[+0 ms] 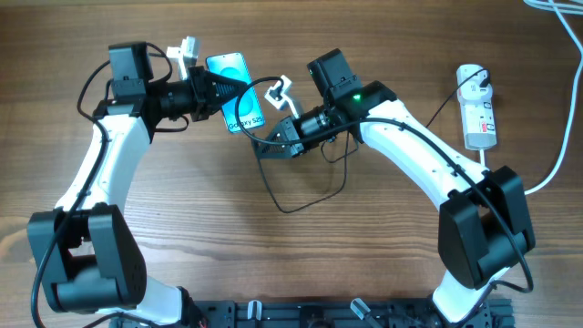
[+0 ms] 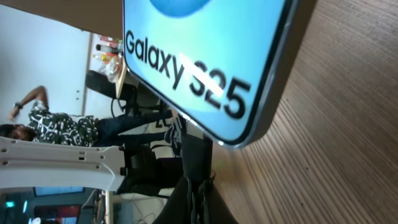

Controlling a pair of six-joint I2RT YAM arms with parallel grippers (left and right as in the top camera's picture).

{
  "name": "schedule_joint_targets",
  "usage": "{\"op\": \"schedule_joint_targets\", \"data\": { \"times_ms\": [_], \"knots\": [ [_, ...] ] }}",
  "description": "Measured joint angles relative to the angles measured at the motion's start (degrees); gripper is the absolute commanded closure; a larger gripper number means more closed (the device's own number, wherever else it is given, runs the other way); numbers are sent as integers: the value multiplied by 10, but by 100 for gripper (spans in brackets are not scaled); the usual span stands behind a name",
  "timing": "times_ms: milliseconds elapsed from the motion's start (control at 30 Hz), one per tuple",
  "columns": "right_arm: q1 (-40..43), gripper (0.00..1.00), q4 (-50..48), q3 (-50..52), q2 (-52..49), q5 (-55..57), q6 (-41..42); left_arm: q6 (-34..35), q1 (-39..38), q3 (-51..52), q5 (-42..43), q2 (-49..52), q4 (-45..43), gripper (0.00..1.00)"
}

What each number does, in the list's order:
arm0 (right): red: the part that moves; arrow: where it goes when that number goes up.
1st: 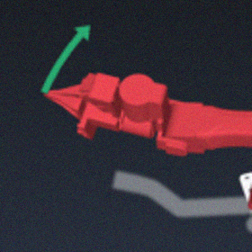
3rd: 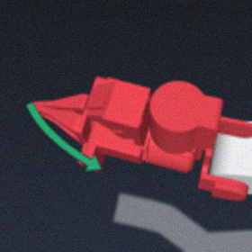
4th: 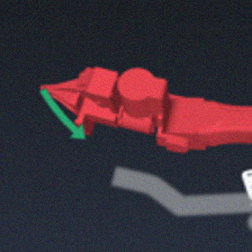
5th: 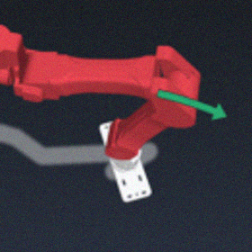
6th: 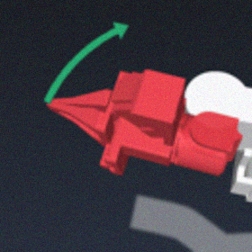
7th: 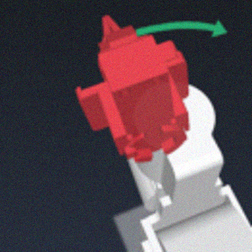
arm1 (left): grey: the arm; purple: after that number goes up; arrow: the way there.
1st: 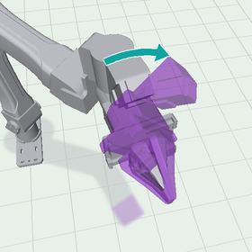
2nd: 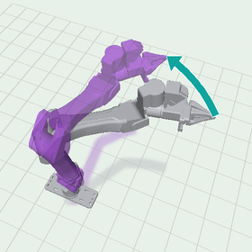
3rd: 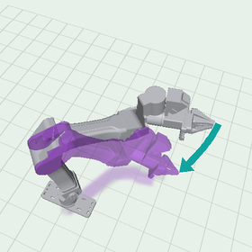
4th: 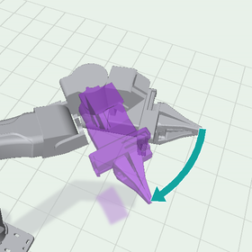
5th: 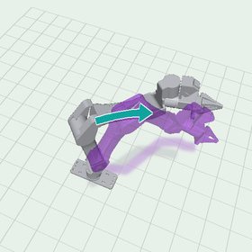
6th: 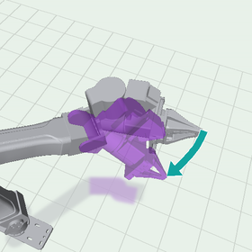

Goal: Plug charger to phone and switch on socket
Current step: 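Lift the plug and bring it up to the phone's bottom port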

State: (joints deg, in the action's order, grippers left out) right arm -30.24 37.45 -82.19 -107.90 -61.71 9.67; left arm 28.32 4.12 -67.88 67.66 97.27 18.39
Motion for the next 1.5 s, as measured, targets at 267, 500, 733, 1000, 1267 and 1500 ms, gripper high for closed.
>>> {"op": "schedule_joint_targets", "data": {
  "times_ms": [267,500,733,1000,1267,1500],
  "knots": [
    [0,96,-5,0,0,3,10,-22,0,0,1,0,20,96],
    [-14,96,-5,0,0,9,19,-39,0,0,1,0,20,96],
    [-25,96,-5,0,0,27,23,-43,-6,0,1,0,20,96],
    [-25,96,67,-14,0,99,21,-56,-12,0,-20,0,26,96],
    [-27,96,76,-21,19,133,11,-56,-12,0,-38,0,28,96],
    [-52,96,84,-23,19,160,5,-56,-21,0,-45,0,35,96]
  ]
}}
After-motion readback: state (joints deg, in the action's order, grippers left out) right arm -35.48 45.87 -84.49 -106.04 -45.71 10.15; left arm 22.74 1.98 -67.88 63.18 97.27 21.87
